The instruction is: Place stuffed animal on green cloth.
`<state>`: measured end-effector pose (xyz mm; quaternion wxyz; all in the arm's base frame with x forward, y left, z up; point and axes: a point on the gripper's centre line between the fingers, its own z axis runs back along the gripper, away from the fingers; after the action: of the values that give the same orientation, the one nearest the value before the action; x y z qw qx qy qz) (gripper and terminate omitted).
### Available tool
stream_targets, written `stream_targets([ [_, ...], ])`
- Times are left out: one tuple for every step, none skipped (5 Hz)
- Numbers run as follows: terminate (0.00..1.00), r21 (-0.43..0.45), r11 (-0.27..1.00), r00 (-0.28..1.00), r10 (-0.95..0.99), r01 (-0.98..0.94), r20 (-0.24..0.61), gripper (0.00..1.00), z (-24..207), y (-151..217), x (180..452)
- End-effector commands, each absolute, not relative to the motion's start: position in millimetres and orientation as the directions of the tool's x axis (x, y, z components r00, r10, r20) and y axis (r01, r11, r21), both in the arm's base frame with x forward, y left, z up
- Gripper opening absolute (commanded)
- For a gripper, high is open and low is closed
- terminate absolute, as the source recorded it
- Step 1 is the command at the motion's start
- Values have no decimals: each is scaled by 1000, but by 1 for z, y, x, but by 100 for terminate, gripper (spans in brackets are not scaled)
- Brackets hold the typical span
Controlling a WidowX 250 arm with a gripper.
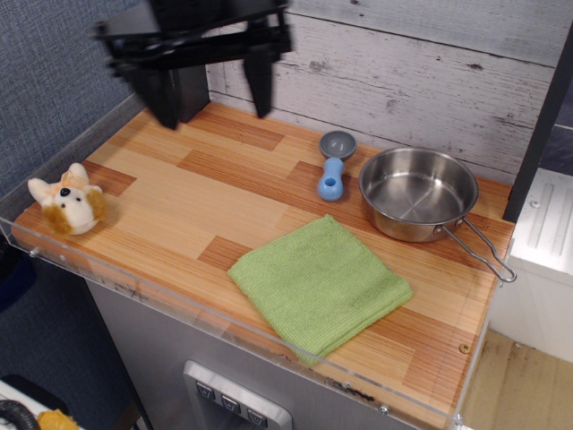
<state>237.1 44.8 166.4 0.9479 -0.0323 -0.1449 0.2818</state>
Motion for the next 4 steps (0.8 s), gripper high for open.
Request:
stream_targets([
  [0, -106, 708, 660, 693, -698, 289, 100, 152, 98, 218],
  [0, -69, 663, 619, 728, -746, 294, 100, 138, 126, 215],
  [0, -25, 627, 596, 751, -779, 285, 100, 125, 149, 217],
  [0, 20, 606, 585, 757, -795, 290, 100, 111, 172, 223],
])
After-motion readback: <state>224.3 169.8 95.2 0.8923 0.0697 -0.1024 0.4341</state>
